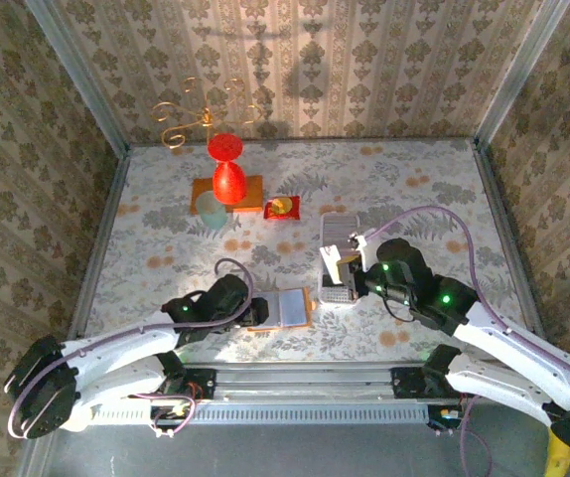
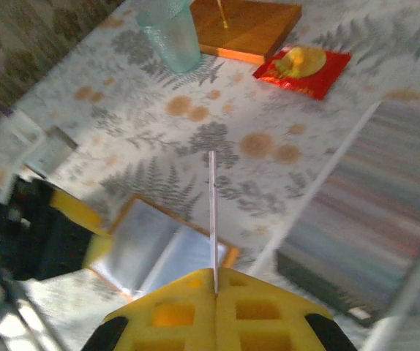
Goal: Put the credit cards into the card holder
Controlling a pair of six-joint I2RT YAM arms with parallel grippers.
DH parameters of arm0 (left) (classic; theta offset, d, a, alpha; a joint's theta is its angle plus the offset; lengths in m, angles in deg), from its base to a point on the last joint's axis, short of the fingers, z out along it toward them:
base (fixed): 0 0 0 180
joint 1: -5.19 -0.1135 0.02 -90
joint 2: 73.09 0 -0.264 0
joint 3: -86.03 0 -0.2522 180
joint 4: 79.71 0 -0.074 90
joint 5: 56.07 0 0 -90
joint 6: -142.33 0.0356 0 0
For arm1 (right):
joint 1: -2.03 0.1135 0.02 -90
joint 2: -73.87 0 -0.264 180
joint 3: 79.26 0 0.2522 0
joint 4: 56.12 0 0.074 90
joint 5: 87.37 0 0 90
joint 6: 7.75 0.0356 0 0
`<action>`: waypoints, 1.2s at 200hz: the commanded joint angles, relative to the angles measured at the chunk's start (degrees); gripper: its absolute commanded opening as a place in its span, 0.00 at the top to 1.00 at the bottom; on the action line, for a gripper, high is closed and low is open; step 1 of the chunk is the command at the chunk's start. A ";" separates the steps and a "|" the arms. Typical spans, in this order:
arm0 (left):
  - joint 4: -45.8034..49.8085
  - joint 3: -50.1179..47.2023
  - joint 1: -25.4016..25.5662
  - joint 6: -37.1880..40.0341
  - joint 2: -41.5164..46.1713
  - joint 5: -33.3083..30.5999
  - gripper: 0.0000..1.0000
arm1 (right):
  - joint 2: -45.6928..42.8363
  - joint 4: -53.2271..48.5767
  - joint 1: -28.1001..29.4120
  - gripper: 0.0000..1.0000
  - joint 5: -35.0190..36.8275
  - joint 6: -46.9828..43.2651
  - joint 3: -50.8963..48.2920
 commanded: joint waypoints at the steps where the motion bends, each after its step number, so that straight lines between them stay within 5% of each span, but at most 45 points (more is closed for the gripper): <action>1: 3.56 2.50 1.33 0.93 -2.01 -2.12 0.34 | 1.17 7.22 0.41 1.00 -5.68 18.06 -2.38; 125: 9.38 8.08 3.50 0.01 -13.26 -5.69 0.24 | 19.47 23.90 11.95 1.00 0.98 34.71 -6.74; 240: 4.84 5.50 3.50 -1.22 -13.66 -4.23 0.46 | 32.02 30.89 13.85 1.00 4.49 39.67 -7.00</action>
